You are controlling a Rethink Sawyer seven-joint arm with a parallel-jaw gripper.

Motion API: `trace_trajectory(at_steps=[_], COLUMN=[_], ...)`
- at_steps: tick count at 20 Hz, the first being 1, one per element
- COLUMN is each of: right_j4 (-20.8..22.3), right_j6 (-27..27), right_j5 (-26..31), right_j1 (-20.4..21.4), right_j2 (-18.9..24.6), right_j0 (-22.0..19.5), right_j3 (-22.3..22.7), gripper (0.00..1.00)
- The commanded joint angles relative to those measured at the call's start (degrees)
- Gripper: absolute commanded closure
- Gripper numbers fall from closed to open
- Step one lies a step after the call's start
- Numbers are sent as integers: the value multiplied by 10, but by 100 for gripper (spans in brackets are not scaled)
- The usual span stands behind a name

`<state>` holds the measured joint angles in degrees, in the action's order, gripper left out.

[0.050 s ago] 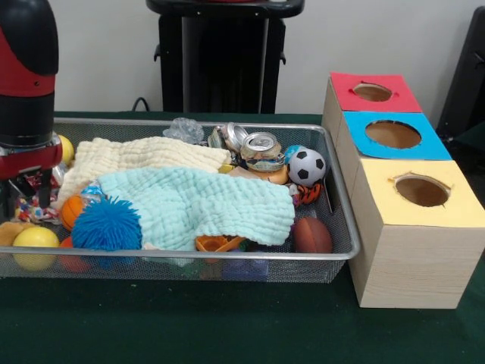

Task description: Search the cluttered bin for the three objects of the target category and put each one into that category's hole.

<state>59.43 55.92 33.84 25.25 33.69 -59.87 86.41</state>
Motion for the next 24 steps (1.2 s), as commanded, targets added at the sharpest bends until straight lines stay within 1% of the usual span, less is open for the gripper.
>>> trace_trajectory(at_steps=[1, 3, 8, 12, 13, 18, 24], right_j4=[2, -8, -15, -17, -17, -14, -16], right_j6=[-98, -104, -114, -125, -128, -128, -113], right_j5=[104, 104, 99, 117, 121, 128, 131], right_j1=[-27, -35, -41, -39, -40, -34, -34], right_j2=[-52, -47, -35, -39, -39, -44, -47], right_j0=[14, 7, 0, 5, 9, 14, 26], right_j3=[-8, -7, -8, -14, -18, -14, -14], gripper=[0, 0, 0, 0, 100, 100, 100])
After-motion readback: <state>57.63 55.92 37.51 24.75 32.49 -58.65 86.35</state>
